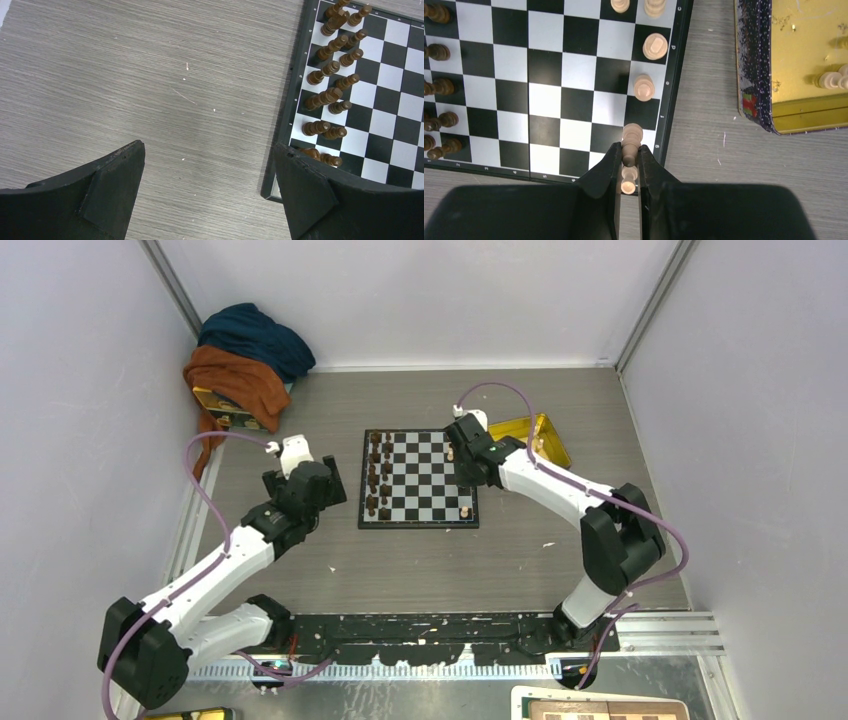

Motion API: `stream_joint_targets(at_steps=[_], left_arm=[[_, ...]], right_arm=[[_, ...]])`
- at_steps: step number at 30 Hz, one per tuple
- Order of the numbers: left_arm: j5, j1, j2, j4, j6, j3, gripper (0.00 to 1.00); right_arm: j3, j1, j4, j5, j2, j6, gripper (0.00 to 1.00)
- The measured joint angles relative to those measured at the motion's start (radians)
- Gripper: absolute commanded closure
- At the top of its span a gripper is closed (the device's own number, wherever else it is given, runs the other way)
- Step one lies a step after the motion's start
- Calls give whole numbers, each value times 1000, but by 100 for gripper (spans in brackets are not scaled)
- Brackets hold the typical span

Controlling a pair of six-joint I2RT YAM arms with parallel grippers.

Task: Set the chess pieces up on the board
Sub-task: Place the chess piece on the chessboard.

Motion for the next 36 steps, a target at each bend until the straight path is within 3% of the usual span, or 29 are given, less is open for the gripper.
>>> stream_joint_targets(at_steps=[12, 36], left_arm=[[0, 0, 26, 0, 4, 0, 0], [0, -1, 61, 4, 14, 0, 0]], right_arm=[[11, 0, 30, -4, 114, 0, 99], [44, -41, 28, -37, 153, -1, 99]])
